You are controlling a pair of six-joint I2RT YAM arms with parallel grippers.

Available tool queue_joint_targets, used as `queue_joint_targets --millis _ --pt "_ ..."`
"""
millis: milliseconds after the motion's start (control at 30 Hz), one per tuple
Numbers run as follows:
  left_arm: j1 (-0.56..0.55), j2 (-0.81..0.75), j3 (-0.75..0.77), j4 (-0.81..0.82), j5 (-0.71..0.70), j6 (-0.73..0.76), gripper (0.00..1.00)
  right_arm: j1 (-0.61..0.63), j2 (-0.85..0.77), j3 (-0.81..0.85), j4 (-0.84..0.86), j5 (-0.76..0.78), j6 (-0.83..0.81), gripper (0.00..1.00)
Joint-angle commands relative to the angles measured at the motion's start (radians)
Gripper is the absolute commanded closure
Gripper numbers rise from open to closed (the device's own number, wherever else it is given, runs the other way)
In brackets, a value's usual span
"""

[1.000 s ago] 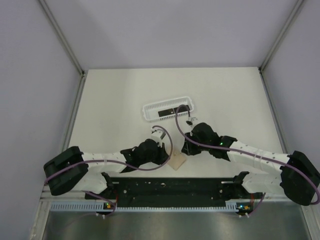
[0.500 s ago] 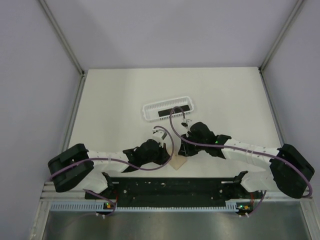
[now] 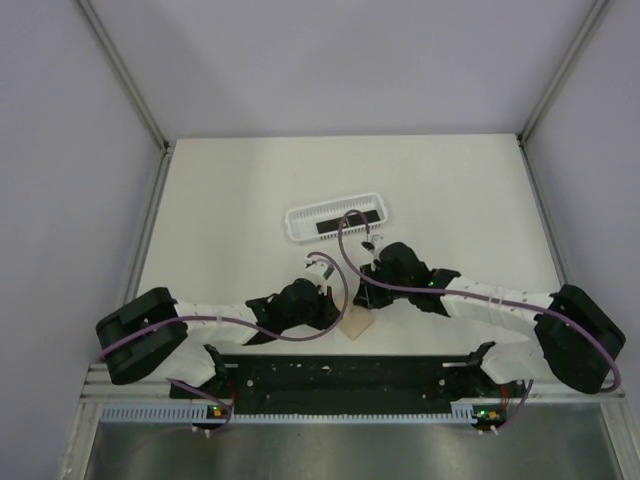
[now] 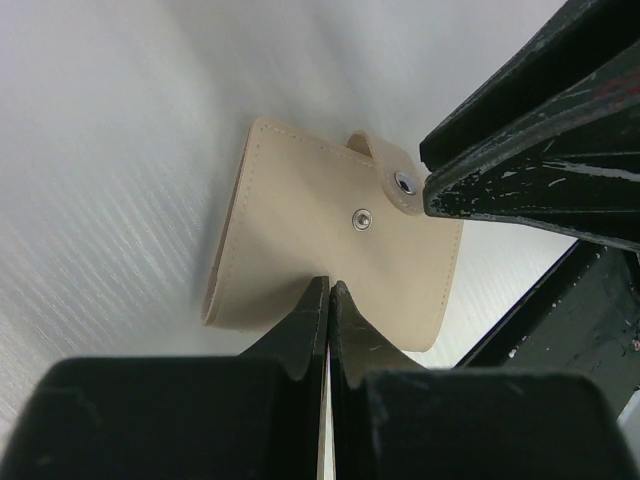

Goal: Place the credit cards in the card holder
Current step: Insert the card holder at the center of the board.

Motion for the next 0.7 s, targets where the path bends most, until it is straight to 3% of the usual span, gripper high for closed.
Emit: queue_joint_targets --millis 0,667 --pt "-0.002 -0.007 -0.003 0.012 -0.004 -0.007 1.0 -0.018 0.03 0.015 0.05 0.024 -0.014 0.77" --pt "-0.004 -0.014 -0.006 0.009 -0.009 -0.003 1.0 -0.019 0.093 0.014 0.12 -0.01 -0.011 0.77"
